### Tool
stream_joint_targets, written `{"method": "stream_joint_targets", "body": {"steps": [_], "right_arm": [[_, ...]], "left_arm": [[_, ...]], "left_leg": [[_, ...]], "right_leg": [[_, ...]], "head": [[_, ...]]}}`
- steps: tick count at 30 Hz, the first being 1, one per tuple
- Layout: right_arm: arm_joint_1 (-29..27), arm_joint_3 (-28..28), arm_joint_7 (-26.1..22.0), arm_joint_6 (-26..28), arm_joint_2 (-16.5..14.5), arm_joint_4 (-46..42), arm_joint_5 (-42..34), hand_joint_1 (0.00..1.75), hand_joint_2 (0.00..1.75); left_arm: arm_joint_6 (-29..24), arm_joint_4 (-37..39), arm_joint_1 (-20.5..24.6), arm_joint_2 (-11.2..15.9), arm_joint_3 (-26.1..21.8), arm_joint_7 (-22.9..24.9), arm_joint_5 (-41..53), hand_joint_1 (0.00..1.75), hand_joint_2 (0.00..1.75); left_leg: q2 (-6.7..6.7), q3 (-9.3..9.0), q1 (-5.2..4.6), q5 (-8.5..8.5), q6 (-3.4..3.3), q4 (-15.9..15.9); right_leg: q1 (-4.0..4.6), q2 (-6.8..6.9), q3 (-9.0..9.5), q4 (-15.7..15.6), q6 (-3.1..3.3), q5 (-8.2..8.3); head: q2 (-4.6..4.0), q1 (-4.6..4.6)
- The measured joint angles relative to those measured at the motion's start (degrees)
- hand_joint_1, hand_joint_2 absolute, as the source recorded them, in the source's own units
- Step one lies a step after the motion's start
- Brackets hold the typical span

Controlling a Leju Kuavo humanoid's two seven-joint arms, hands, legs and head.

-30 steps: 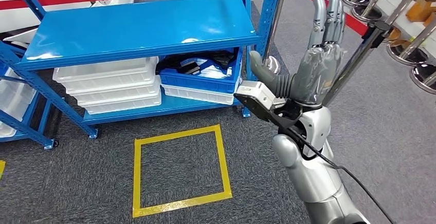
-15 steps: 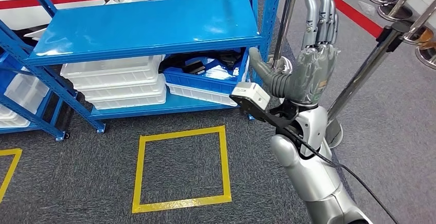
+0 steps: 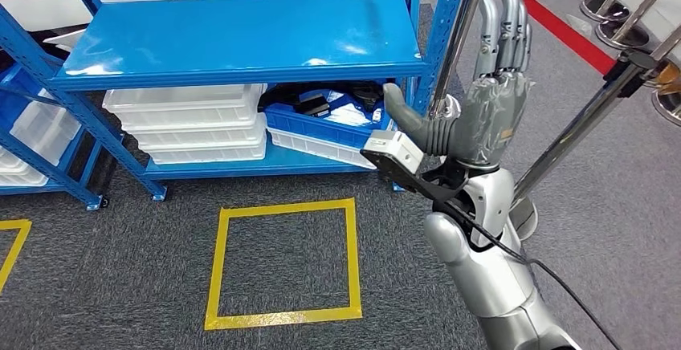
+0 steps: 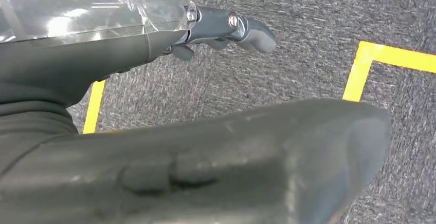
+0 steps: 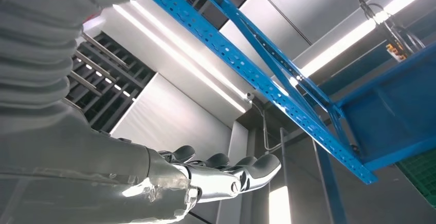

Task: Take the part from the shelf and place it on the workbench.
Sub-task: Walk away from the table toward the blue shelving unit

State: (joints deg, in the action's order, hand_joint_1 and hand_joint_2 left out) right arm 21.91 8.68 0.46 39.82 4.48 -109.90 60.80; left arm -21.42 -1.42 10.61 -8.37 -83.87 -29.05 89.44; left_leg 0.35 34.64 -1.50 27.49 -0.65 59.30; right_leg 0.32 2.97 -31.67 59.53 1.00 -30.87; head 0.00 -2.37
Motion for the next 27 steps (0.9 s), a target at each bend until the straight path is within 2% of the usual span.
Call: {"method": "stream_joint_targets", "body": {"steps": [7,10,12,16,20,25,27], "right_arm": [[-0.57,0.00,-0.03,0.00,0.03,0.00,-0.73,0.00,0.00],[-1.95,-0.15,-0.36,0.00,0.03,0.05,-3.71,0.00,0.00],[-3.81,-0.32,-0.70,0.00,0.03,0.18,-11.21,0.00,0.00],[-11.30,-1.72,-1.68,0.00,0.05,1.54,-34.84,0.00,0.00],[-17.86,-4.43,-4.06,0.02,0.45,3.61,-47.54,0.00,0.00],[-24.09,-6.87,-4.46,0.13,1.97,7.82,-74.24,0.00,0.00],[-26.40,-8.37,-4.67,0.19,2.53,10.92,-80.45,0.00,0.00]], "left_arm": [[0.00,0.00,-0.02,-0.01,0.00,-0.01,-0.21,0.00,0.00],[0.00,0.00,-0.05,-0.01,0.00,-0.13,-1.06,0.00,0.00],[0.03,0.00,-0.12,-0.01,0.00,-0.32,-2.18,0.00,0.00],[0.38,0.00,-0.45,-0.01,0.00,-0.39,-4.16,0.00,0.00],[0.51,-0.02,-0.73,-0.01,0.00,-0.28,-4.47,0.00,0.00],[2.21,-0.02,-0.75,0.02,0.00,0.24,-3.26,0.00,0.00],[2.41,-0.02,-0.75,0.02,0.00,0.61,-2.22,0.00,0.00]], "left_leg": [[0.01,-0.09,0.09,0.07,-0.13,0.01],[0.01,-0.16,0.18,0.09,-0.14,0.01],[0.01,-0.21,0.22,0.11,-0.17,0.01],[-0.03,-0.34,0.34,0.22,-0.22,0.01],[0.01,-0.38,0.36,0.27,-0.25,-0.01],[-0.02,-0.45,0.41,0.33,-0.24,-0.03],[-0.02,-0.45,0.41,0.35,-0.23,-0.04]], "right_leg": [[-0.04,-0.01,0.22,-0.30,-0.17,0.10],[-0.03,-0.01,0.30,-0.36,-0.17,0.10],[-0.01,0.00,0.35,-0.39,-0.17,0.10],[0.09,0.04,0.54,-0.48,-0.20,0.01],[0.12,0.01,0.54,-0.49,-0.20,-0.02],[0.15,0.04,0.63,-0.51,-0.15,-0.14],[0.16,0.03,0.62,-0.51,-0.15,-0.14]], "head": [[0.00,0.01],[0.00,0.01],[0.00,0.02],[0.00,0.02],[0.00,0.02],[0.00,0.01],[0.00,0.02]]}}
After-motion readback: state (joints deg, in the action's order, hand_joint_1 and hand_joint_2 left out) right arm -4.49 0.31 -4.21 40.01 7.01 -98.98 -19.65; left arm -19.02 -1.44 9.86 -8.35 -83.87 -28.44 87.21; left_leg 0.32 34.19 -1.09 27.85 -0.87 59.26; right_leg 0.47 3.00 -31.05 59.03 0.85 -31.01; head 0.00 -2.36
